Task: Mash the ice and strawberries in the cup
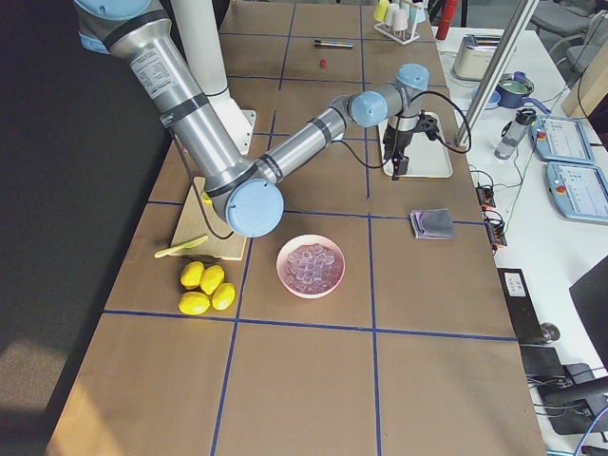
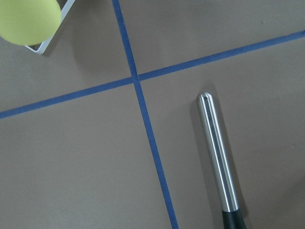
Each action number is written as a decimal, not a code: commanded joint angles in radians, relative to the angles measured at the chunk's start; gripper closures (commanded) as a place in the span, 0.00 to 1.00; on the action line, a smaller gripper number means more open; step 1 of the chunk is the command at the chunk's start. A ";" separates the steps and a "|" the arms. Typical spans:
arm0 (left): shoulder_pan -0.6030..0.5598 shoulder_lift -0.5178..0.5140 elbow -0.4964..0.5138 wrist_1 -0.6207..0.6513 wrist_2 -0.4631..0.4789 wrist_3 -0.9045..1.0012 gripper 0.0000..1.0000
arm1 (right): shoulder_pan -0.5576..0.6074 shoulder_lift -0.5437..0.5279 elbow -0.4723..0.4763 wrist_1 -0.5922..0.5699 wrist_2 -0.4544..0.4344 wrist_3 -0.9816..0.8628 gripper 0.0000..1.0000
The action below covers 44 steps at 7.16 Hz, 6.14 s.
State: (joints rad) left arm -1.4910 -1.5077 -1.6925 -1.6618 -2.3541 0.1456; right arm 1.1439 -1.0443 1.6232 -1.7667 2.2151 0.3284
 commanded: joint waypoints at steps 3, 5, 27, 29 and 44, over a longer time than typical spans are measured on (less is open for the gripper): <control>0.014 -0.071 0.022 -0.047 -0.004 -0.039 0.00 | 0.290 -0.291 0.004 -0.003 0.038 -0.534 0.01; 0.037 -0.089 0.011 -0.047 -0.004 -0.044 0.00 | 0.408 -0.437 -0.003 0.004 0.031 -0.654 0.01; 0.681 0.006 -0.174 -0.420 0.285 -0.926 1.00 | 0.508 -0.678 0.188 0.006 0.032 -0.648 0.01; 0.670 -0.066 -0.261 -0.235 0.286 -0.928 1.00 | 0.508 -0.689 0.204 0.006 0.034 -0.643 0.01; 0.940 -1.016 0.128 0.269 0.526 -1.532 0.00 | 0.508 -0.712 0.211 0.007 0.032 -0.640 0.01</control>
State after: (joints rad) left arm -0.5508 -2.5306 -1.5628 -1.3928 -1.8287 -1.3904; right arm 1.6521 -1.7562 1.8343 -1.7607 2.2473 -0.3114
